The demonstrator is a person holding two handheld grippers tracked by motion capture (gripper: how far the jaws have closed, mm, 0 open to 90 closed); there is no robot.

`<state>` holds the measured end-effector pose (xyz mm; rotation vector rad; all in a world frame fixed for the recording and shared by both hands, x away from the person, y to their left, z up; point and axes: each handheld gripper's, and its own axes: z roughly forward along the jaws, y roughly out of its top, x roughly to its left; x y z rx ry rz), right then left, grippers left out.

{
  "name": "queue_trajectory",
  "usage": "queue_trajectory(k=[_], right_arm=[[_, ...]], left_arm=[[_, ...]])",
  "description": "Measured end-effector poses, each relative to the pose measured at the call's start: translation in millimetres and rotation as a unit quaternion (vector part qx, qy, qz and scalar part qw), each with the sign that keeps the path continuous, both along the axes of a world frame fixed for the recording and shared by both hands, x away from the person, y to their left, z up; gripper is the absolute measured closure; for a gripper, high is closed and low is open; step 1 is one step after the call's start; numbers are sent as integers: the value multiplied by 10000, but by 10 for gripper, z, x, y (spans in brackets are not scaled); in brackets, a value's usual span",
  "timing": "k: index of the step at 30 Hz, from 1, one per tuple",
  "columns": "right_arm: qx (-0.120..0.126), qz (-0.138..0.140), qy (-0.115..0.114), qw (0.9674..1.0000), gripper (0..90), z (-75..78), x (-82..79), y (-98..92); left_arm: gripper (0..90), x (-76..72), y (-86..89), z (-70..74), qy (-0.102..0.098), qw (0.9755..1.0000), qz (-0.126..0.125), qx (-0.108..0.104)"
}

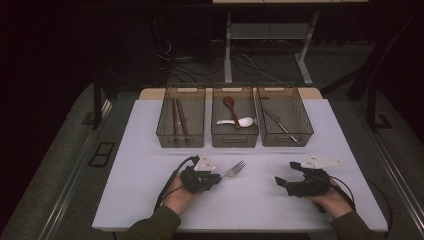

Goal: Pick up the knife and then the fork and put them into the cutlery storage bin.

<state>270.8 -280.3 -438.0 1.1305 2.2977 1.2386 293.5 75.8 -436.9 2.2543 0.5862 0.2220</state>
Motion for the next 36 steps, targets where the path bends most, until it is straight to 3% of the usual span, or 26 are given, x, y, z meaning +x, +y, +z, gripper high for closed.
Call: queue_trajectory(k=[4, 10, 13, 21, 24, 29, 36], right_arm=[[101, 87, 140, 9998, 147, 56, 8, 34], [189, 380, 40, 9991, 147, 196, 24, 133], [483, 623, 235, 9966, 148, 271, 68, 170], [693, 739, -22, 9949, 246, 436, 223, 396], [890, 882, -3, 9921, 333, 469, 286, 476], [1018, 976, 30, 9900, 400, 524, 372, 607], [1107, 935, 84, 9894, 554, 548, 458, 691]], left_arm=[[840, -21, 15, 67, -72, 9997, 52, -235], [840, -44, 57, 214, -294, 9976, 134, -606], [839, -54, 83, 289, -406, 9953, 217, -856], [839, -65, -33, 277, -377, 9949, 158, -926], [839, -69, -88, 285, -412, 9945, 174, -950], [839, -52, -175, 284, -385, 9937, 168, -1039], [839, -54, -247, 299, -450, 9924, 217, -1121]])
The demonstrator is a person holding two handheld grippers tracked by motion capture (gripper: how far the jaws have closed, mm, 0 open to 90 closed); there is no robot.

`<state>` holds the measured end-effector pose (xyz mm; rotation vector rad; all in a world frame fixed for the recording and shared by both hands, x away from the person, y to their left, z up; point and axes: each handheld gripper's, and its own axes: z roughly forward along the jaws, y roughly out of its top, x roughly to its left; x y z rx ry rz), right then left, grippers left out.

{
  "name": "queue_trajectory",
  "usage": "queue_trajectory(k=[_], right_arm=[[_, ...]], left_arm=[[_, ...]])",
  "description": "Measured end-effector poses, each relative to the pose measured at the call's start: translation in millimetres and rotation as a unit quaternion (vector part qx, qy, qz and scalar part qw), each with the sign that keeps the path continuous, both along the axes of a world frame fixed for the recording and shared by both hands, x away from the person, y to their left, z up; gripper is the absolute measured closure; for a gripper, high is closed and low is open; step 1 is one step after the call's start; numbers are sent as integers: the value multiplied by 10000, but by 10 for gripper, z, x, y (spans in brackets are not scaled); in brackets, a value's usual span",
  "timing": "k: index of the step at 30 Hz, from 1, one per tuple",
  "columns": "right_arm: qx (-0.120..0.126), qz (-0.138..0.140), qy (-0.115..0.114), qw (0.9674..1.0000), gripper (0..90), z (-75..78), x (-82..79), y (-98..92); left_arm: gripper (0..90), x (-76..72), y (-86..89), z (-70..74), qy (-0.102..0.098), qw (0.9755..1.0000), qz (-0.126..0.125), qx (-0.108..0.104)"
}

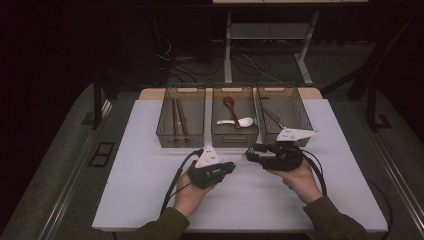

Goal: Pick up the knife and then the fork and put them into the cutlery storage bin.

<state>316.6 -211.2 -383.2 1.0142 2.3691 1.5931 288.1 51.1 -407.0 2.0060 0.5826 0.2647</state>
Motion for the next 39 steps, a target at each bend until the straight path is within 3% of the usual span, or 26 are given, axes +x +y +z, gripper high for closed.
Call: queue_trajectory(k=[12, 15, 30, 34, 39], right_arm=[[197, -111, 40, 9997, 817, -15, 78, 6], [308, -121, 67, 9994, 841, -1, 93, -11], [202, -41, -128, 9997, 880, 87, 135, 103], [216, -109, -134, 9996, 880, 101, 135, 77], [185, -222, -136, 9995, 880, 117, 146, 3]], left_arm=[[838, 21, -99, -26, -16, 10000, 31, -59], [837, 31, -112, -26, -6, 9999, 47, -111], [810, 90, -58, -34, 100, 9997, -53, -221], [734, 94, -60, -58, 94, 9998, -140, -87], [655, 99, -23, -47, 135, 9995, -252, -146]])
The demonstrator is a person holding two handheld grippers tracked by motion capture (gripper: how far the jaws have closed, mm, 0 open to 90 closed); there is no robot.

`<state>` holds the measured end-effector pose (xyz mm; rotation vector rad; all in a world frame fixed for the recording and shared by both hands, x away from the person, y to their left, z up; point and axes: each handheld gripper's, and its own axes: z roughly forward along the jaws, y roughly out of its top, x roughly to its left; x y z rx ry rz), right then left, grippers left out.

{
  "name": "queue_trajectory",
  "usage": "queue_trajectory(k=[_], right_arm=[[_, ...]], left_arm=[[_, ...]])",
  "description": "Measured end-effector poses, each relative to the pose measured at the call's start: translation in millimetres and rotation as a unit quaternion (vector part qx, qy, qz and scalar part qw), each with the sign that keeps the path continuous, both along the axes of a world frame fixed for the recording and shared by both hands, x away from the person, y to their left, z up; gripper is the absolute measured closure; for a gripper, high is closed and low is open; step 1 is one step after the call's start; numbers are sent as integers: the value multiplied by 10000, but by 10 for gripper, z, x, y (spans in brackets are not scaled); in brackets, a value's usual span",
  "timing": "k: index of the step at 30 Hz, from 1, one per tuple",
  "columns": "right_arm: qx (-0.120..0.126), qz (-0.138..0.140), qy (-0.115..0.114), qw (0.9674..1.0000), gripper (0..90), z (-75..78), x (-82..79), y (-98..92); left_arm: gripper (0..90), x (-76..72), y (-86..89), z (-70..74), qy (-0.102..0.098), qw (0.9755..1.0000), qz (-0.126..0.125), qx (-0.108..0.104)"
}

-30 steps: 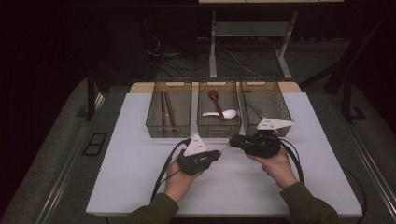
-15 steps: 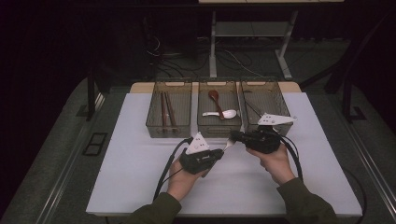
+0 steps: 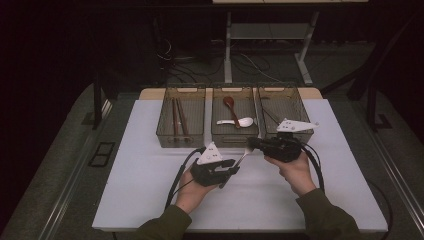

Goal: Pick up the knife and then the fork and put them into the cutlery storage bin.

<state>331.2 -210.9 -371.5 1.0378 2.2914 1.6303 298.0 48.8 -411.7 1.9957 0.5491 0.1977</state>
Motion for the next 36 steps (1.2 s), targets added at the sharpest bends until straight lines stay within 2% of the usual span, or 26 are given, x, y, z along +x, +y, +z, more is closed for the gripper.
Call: queue_trajectory(k=[8, 9, 11, 15, 18, 24, 28, 36], right_arm=[[13, -97, -58, 9999, 881, 37, 24, -109], [15, -120, -60, 9999, 881, 42, 25, -120], [-6, -142, -62, 9999, 880, 48, 35, -144], [-53, -221, -78, 9997, 881, 61, 57, -206], [-43, -293, -78, 9995, 880, 81, 65, -264], [-55, -389, -101, 9992, 881, 121, 112, -386], [-80, -447, -141, 9989, 881, 174, 132, -455], [-134, -539, -157, 9983, 881, 250, 201, -555]], left_arm=[[564, 0, 186, 25, -52, 10000, -15, -7], [547, -1, 220, 23, -42, 10000, -17, -53], [508, 2, 296, 16, 31, 10000, -45, -12], [457, -17, 465, -12, 35, 10000, -67, 53], [404, -17, 596, -29, 144, 9999, -44, 13], [328, -50, 777, -49, 167, 9998, -57, -56], [236, -88, 865, -76, 176, 9998, 47, -52], [130, -161, 1019, -152, 255, 9994, 242, 4]])
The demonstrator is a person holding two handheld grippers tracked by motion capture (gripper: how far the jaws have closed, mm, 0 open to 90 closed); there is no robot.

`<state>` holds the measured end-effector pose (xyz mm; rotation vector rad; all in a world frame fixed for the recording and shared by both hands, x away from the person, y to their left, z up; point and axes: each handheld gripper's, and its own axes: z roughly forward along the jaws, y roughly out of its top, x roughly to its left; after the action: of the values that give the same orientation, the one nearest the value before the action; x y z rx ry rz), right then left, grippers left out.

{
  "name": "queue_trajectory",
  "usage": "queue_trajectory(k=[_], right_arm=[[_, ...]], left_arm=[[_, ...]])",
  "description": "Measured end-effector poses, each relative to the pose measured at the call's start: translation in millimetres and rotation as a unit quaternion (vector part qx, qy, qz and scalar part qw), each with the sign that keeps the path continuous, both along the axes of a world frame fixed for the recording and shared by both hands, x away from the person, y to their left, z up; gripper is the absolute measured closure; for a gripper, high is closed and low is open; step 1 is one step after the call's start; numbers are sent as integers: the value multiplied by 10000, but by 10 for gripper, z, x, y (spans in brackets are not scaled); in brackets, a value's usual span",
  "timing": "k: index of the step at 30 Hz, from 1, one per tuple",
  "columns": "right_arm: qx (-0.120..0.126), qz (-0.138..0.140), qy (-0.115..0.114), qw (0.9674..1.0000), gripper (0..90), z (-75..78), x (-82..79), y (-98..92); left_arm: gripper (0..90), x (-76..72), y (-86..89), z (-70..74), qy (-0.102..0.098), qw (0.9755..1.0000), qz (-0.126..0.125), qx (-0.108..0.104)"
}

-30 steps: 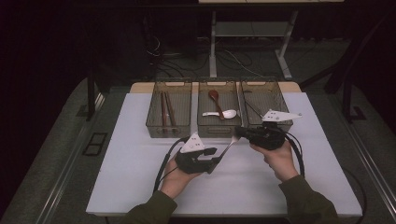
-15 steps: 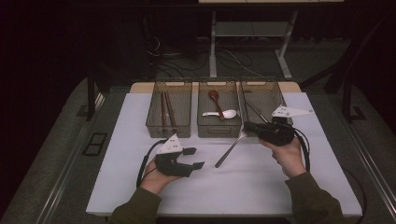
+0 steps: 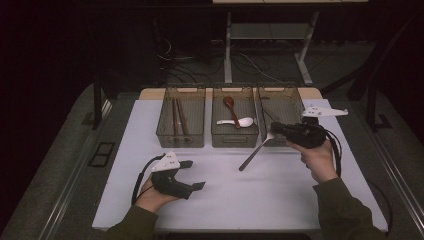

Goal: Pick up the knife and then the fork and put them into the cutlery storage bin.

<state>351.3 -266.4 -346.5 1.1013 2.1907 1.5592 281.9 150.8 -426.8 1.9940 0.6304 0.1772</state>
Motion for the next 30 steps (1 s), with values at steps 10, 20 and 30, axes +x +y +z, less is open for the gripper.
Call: queue_trajectory(k=[10, 20, 30], right_arm=[[-135, -159, -9, 9998, 880, 90, 106, -120], [-129, -502, -16, 9987, 881, 218, 260, -332], [-175, -988, -37, 9949, 881, 401, 443, -648]], left_arm=[[0, -48, 131, -52, 59, 9999, 88, 61], [0, -58, 161, -69, 132, 9999, 66, 49], [0, -55, 154, -80, 161, 9998, 43, 88]])
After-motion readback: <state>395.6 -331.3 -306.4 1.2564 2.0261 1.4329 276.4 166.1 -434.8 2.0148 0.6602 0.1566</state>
